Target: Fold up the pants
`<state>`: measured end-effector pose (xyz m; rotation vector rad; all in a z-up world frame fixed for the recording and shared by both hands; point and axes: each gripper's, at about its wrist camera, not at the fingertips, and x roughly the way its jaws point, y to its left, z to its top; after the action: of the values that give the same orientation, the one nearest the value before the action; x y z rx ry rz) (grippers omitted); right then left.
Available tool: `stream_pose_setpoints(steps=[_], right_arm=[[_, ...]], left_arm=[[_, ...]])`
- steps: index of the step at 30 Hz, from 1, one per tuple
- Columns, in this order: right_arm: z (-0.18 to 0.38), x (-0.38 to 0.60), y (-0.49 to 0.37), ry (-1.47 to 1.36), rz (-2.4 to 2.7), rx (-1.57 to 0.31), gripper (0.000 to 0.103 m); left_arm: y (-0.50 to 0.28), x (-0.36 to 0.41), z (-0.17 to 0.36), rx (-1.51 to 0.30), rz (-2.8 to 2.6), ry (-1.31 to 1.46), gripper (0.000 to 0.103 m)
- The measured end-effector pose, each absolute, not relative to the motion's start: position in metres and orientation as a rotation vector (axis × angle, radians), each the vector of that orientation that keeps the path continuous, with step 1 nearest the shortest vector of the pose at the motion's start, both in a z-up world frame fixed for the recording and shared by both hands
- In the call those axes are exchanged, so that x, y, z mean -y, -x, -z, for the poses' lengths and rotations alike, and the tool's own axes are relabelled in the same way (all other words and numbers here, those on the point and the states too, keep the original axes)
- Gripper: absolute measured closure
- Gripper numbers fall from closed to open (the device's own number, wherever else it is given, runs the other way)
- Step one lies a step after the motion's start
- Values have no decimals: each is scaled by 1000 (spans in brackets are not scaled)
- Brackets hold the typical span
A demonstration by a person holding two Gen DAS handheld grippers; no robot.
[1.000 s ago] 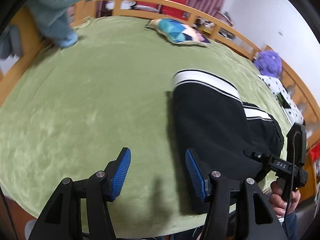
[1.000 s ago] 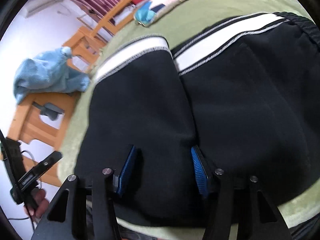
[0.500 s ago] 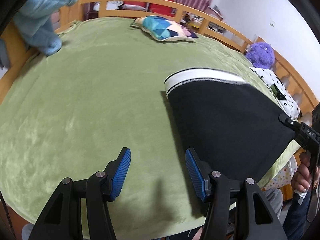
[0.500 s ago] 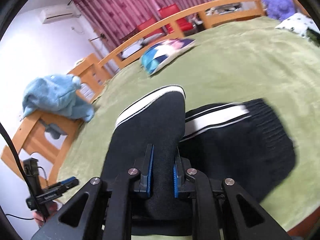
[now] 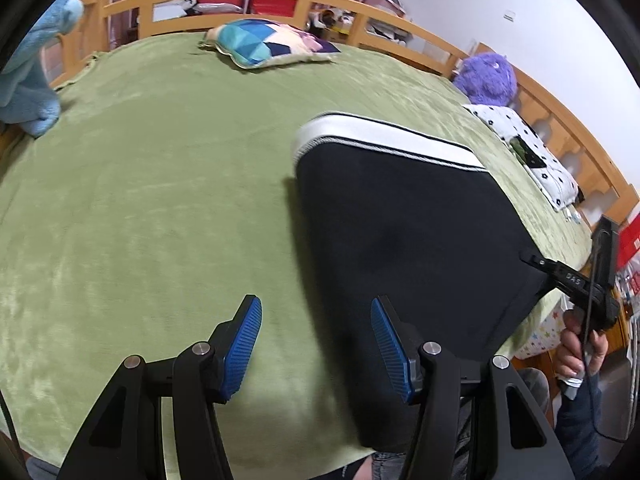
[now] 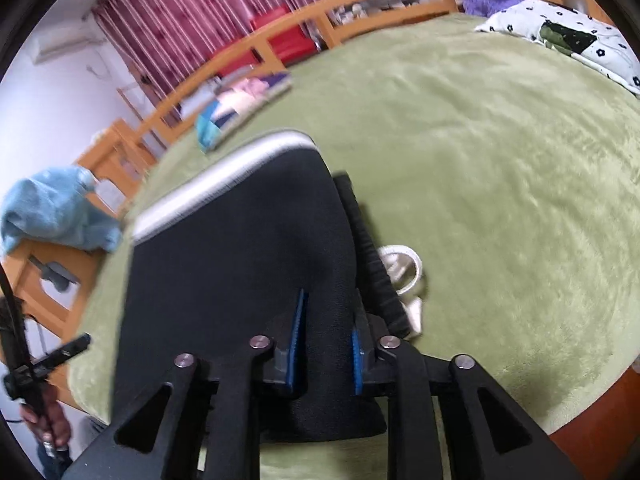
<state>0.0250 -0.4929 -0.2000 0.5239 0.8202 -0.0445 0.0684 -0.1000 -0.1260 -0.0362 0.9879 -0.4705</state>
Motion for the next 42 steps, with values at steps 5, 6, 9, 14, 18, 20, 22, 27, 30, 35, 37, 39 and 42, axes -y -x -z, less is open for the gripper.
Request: stream_pose_setpoints(steps=[5,6,9,14,18,20,22,27,30,35,37,39,42], right_arm=[[193,503,-7,-516,54,-774,72],[193,503,-3,-504,57,-771,72],[210,495,-1,-477,47,-817,71],[213,490,-3,-441,51,-850,68],[186,495,-2,-386,52,-793,55],[178,497,-11,-371,38,-785,48],[174,500,-25,-364,28,-791,48],[181,510,-76,-391,-32,-858,45],[202,516,-104,-426,-77,-951,40],[231,525,-118,-537,-189,-998,33],[240,527,-118,-581,-212,-1015,32],[242,530,-117,-604,-223,-1018,32],[242,524,-115,-573,-212,-1020,33]], left_arm=[[-60,116,137,-1027,532,35,48],[-57,119,144,-1046,539,29,48],[-43,133,169,-1110,564,-2,48],[-33,142,178,-1114,558,-35,44],[-50,134,156,-1071,539,-26,44],[-64,132,150,-1060,521,-17,44],[-81,132,146,-1048,516,16,44],[-124,140,151,-1063,513,71,44],[-141,151,165,-1095,509,71,44],[-155,152,197,-1148,507,137,36],[-158,151,204,-1163,522,169,34],[-159,149,206,-1160,533,206,34],[-161,148,209,-1162,535,240,41]])
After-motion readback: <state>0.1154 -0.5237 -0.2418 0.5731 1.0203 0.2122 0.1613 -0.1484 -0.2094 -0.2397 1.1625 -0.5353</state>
